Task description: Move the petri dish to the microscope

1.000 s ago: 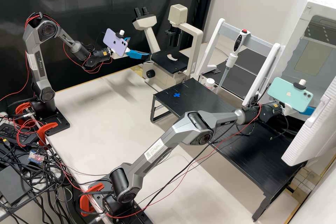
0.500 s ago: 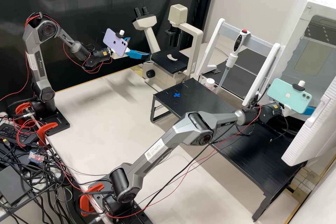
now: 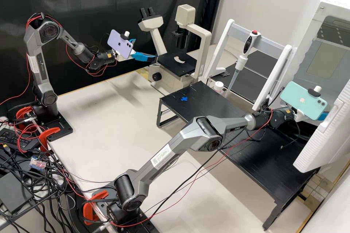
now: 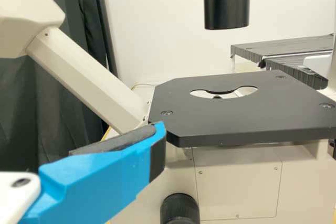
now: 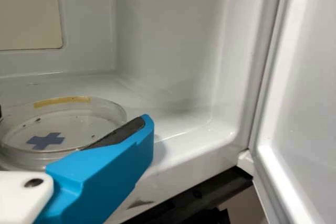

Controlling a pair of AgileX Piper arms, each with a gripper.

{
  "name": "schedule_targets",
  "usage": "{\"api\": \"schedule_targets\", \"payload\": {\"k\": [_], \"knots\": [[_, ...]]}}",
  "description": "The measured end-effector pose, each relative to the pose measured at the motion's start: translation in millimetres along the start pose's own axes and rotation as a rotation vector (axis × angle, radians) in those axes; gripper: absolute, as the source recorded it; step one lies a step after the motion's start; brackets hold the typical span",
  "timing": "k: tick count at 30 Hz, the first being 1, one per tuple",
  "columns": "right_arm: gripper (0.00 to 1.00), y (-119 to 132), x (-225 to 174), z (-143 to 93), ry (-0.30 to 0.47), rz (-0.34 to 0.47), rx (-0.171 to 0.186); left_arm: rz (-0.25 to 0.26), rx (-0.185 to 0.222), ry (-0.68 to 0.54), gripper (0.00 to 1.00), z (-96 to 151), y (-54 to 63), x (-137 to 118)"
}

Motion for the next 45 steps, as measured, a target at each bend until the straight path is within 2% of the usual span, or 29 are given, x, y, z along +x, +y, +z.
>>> {"api": "schedule_targets", "payload": {"k": [3,11,15,19,20,21,24,33,40,45], "knots": [[0.00,0,0,1,-0.007,0.000,0.015,0.000,0.000,0.000,1.00,0,0.0,0],[0.00,6,0,-2,-0.040,0.009,0.004,0.000,0.000,0.000,1.00,0,0.0,0],[0.00,7,3,-2,-0.054,0.003,0.025,0.000,0.000,0.000,1.00,0,0.0,0],[0.00,7,5,-2,-0.063,-0.024,0.031,0.000,0.000,0.000,1.00,0,0.0,0],[0.00,8,6,-3,-0.065,-0.037,0.018,0.000,0.000,0.000,1.00,0,0.0,0],[0.00,9,6,-2,-0.065,-0.049,0.030,0.000,0.000,0.000,1.00,0,0.0,0],[0.00,14,6,2,-0.069,-0.086,0.026,0.000,0.000,0.000,1.00,0,0.0,0],[0.00,14,5,5,-0.052,-0.117,0.030,0.000,0.000,0.000,1.00,0,0.0,0],[0.00,17,-6,1,-0.034,-0.133,0.013,0.000,0.000,0.000,1.00,0,0.0,0],[0.00,23,-18,-9,-0.004,-0.136,0.042,0.000,0.000,0.000,1.00,0,0.0,0]]}}
